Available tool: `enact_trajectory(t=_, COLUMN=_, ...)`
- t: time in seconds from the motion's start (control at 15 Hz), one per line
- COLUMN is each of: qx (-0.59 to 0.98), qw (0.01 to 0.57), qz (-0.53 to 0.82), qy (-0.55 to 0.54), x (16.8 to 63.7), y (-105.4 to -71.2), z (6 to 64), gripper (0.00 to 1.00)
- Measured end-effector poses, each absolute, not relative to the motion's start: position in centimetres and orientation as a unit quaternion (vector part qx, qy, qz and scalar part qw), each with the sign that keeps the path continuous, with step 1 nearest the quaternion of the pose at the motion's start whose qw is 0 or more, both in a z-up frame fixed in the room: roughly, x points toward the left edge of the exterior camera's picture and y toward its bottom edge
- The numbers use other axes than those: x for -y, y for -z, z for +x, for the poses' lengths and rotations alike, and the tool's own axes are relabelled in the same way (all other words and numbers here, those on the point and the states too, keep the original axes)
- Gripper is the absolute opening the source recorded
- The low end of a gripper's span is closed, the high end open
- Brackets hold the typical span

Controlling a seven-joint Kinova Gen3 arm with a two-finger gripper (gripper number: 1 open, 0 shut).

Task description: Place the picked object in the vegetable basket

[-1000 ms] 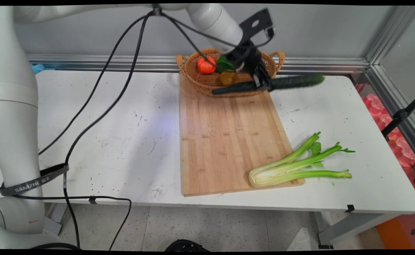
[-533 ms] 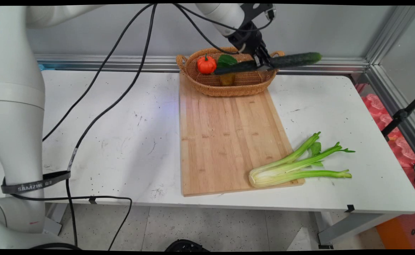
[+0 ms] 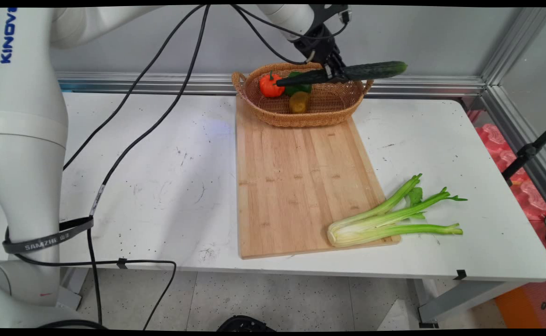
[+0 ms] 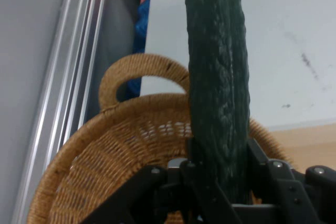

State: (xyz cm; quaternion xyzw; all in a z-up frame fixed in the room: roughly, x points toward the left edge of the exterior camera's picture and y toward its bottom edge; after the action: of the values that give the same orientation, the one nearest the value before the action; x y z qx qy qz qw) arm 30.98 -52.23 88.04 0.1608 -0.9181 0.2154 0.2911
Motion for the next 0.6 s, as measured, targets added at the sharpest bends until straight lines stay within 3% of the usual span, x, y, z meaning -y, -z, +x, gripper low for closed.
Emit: enact_trajectory(t=0.6, qx=0.927, qw=0.270, qz=0.151, qy=-0.211, x=53.8, y=-85.7, z=33.4, gripper=0.00)
